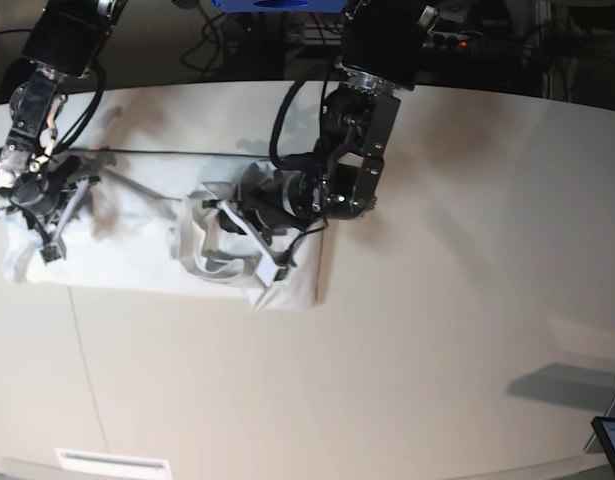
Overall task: Fold the T-shirt properly
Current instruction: 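Press and smooth the folded layer with the left gripper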
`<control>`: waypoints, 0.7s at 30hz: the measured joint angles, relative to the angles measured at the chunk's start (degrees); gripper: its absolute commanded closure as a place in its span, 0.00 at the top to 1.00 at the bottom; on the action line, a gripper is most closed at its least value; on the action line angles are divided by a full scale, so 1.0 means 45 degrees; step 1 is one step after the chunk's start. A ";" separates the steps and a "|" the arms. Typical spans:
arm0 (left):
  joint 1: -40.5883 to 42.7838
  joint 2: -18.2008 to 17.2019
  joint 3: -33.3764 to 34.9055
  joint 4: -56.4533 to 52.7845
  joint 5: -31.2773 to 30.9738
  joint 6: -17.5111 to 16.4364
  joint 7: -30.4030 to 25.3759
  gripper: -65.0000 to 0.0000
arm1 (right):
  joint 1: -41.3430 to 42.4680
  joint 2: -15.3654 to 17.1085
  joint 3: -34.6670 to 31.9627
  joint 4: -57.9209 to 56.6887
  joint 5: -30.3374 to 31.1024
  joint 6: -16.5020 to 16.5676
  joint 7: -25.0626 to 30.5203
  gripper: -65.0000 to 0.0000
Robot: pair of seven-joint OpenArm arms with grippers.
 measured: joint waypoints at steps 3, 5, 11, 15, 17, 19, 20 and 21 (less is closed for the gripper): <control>-0.0296 0.0083 0.1185 0.0005 -0.0068 -0.0015 0.0029 0.00 | 0.0000 0.0000 0.0000 0.0000 0.0049 0.0005 0.0000 0.02; -0.0495 0.0097 0.1588 0.0000 -0.0107 -0.0063 0.0005 0.00 | 0.0000 -0.0005 0.0000 0.0000 0.0044 0.0000 -0.0005 0.02; -0.0699 0.0015 0.1457 0.0029 -0.0068 -0.0053 0.0034 0.00 | 0.0000 -0.0005 0.0000 0.0000 0.0029 0.0000 -0.0010 0.02; -0.0889 0.0083 0.0457 0.0063 -0.0063 -0.0053 -0.0005 0.00 | -0.0005 0.0000 0.0005 0.0000 0.0049 0.0005 -0.0005 0.02; -0.0918 0.0049 -0.0005 0.0063 -0.0034 -0.0053 0.0000 0.00 | 0.0000 0.0000 0.0005 0.0000 0.0029 0.0000 -0.0005 0.02; -0.0991 0.0015 -0.0325 0.0063 -0.0019 -0.0049 0.0010 0.00 | 0.0000 0.0000 0.0005 0.0000 0.0010 0.0005 0.0000 0.02; -0.1132 0.0015 -0.0369 0.0034 -0.0015 -0.0049 0.0015 0.00 | 0.0000 0.0000 0.0005 0.0000 0.0015 0.0005 0.0000 0.02; -0.1287 0.0024 -0.0364 -0.0034 -0.0024 -0.0053 0.0005 0.00 | 0.0000 0.0000 0.0005 0.0000 0.0010 0.0005 0.0000 0.02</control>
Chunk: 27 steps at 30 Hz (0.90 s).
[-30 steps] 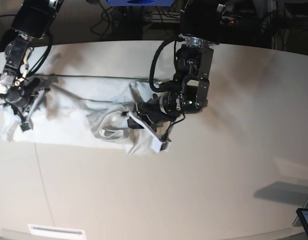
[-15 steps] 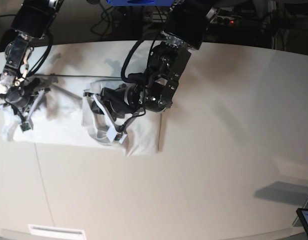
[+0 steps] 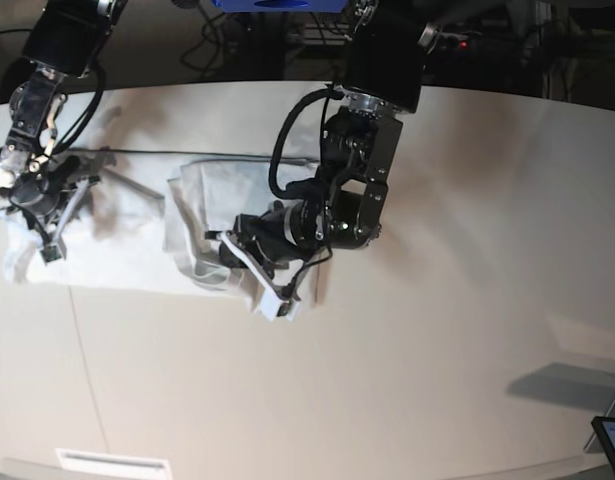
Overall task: Fold the T-shirt properly
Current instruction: 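Press and smooth the folded layer with the left gripper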
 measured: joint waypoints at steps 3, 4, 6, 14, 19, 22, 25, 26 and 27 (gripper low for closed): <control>-0.0578 0.0039 0.0053 -0.0355 -0.0039 -0.0005 -0.0005 0.00 | -0.0005 0.0000 -0.0005 0.0000 0.0005 0.0000 0.0005 0.02; -0.0704 0.0053 0.0058 -0.0491 -0.0039 0.0000 -0.0005 0.00 | 0.0000 0.0005 -0.0005 0.0000 0.0039 0.0000 0.0000 0.02; -0.0976 0.0053 0.0058 -0.0782 -0.0039 0.0000 0.0005 0.00 | 0.0000 0.0000 -0.0005 0.0000 0.0034 0.0000 0.0000 0.02; -0.2492 0.0053 0.0058 -0.3711 -0.0039 0.0029 -0.1744 0.00 | 0.0005 -0.0005 -0.0029 0.0000 -0.0010 0.0000 0.0000 0.02; -0.2832 0.0034 0.0058 -0.4925 -0.0053 0.0034 -0.1904 0.00 | 0.0005 -0.0005 -0.0029 0.0005 -0.0010 0.0000 -0.0005 0.02; -0.2832 0.0039 0.0063 -0.4877 -0.0049 0.0039 -0.2540 0.00 | 0.0000 -0.0010 -0.0029 0.0005 -0.0010 0.0000 0.0005 0.02; -0.2837 -0.0024 0.0253 -0.4269 -0.0398 0.0141 -0.2676 0.00 | 0.0000 -0.0010 -0.0039 0.0005 -0.0010 -0.0005 0.0000 0.02; -0.2866 -0.0063 0.0515 -0.3993 -0.0899 0.0107 -0.2701 0.00 | 0.0005 -0.0005 -0.0039 0.0005 -0.0010 0.0000 -0.0005 0.02; -0.2900 -0.0044 0.0777 -0.3827 -0.1583 0.0107 -0.2725 0.00 | 0.0005 -0.0010 -0.0039 0.0000 -0.0015 -0.0005 -0.0019 0.02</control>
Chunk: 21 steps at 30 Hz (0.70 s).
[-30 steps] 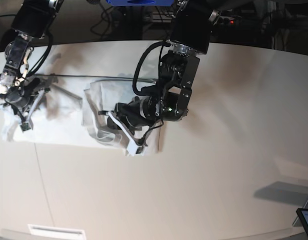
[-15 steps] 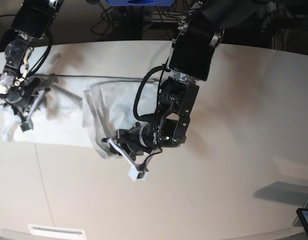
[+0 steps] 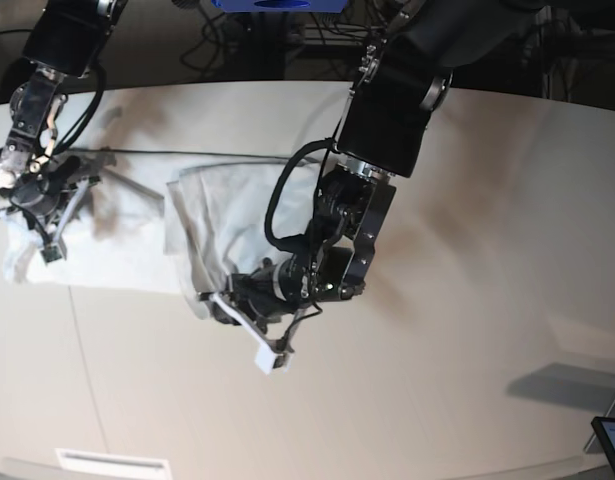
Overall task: Fold the T-shirt properly
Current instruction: 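Press and smooth the folded layer with the left gripper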
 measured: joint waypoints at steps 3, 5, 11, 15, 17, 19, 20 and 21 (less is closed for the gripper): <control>-0.0058 0.0151 0.0792 0.0155 -0.1593 -0.0107 0.0015 0.00 | 0.0000 0.0000 0.0000 0.0005 0.0015 0.0000 0.0010 0.02; 0.0010 0.0175 0.1127 0.0199 -0.2123 -0.0107 0.0029 0.00 | -0.0005 0.0000 0.0000 0.0005 0.0010 0.0005 0.0010 0.02; 0.0350 0.0039 0.1025 0.1535 -0.1365 0.0000 0.0019 0.00 | -0.0005 0.0010 0.0000 0.0005 0.0010 0.0005 -0.0015 0.02; 0.0962 0.0000 0.1069 0.2628 -0.0801 0.0651 0.0087 0.00 | -0.0005 0.0010 0.0000 0.0005 0.0015 0.0005 -0.0005 0.02; 0.1137 -0.0141 0.1073 0.2929 -0.0398 0.1477 0.0073 0.00 | -0.0005 0.0010 0.0000 0.0005 0.0010 0.0005 -0.0005 0.02; 0.1166 -0.0204 0.1020 0.2968 -0.0117 0.1637 0.0068 0.00 | -0.0005 0.0005 0.0000 0.0005 0.0005 0.0000 -0.0015 0.02; 0.1166 -0.0204 0.1010 0.2968 -0.0019 0.1671 0.0063 0.00 | -0.0005 0.0010 0.0000 0.0005 0.0010 0.0000 -0.0010 0.02; 0.1161 -0.0194 0.1001 0.2968 0.0078 0.1671 0.0058 0.00 | -0.0005 0.0010 0.0000 0.0005 0.0010 0.0005 -0.0019 0.02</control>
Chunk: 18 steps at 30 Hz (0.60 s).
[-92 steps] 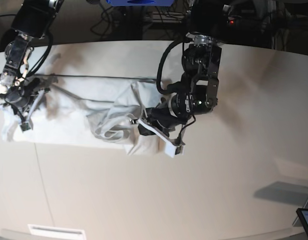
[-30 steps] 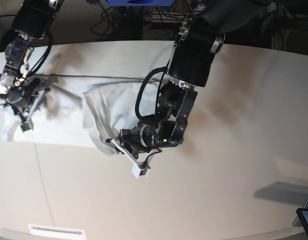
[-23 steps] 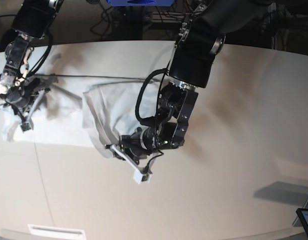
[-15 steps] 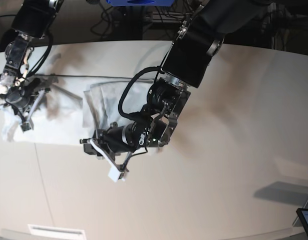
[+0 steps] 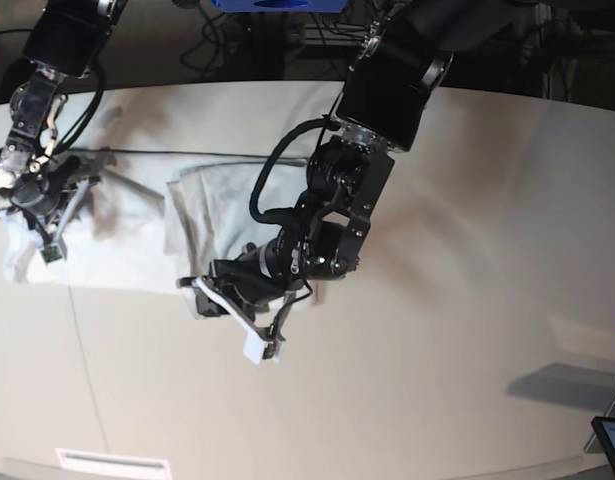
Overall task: Fold the T-shirt properly
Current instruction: 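Press and smooth the folded layer with the left gripper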
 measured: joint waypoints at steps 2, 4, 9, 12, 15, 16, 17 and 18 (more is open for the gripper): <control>-0.0005 0.0083 0.0015 0.0005 0.0675 0.0000 0.0005 0.00 | 0.0000 0.0000 0.0000 0.0000 0.0010 0.0000 0.0015 0.02; -0.0044 0.0102 0.0034 -0.0024 0.1472 0.0000 0.0000 0.00 | 0.0000 0.0000 0.0000 0.0000 0.0005 0.0000 0.0010 0.02; -0.0393 0.0272 -0.0039 -0.1200 0.3002 -0.0015 -0.0087 0.00 | 0.0000 0.0000 0.0000 0.0000 0.0005 0.0000 0.0039 0.02; -0.0505 0.0262 -0.0044 -0.1851 0.3492 -0.0005 -0.0092 0.00 | 0.0000 0.0000 0.0000 0.0000 0.0000 0.0000 0.0029 0.02; -0.0588 0.0233 -0.0053 -0.2001 0.3565 0.0005 -0.0311 0.00 | 0.0000 0.0000 0.0000 0.0000 0.0000 0.0000 0.0034 0.02; -0.0641 0.0248 -0.0039 -0.2006 0.3565 0.0034 -0.0738 0.00 | 0.0000 0.0000 0.0000 0.0000 0.0000 0.0000 0.0039 0.02; -0.0748 0.0272 -0.0034 -0.2006 0.3551 0.0413 -0.0797 0.00 | 0.0000 0.0000 0.0000 0.0000 0.0000 0.0000 0.0039 0.02; -0.0840 0.0301 -0.0029 -0.2011 0.3555 0.0767 -0.0816 0.00 | 0.0000 0.0000 0.0000 0.0000 0.0000 0.0000 0.0034 0.02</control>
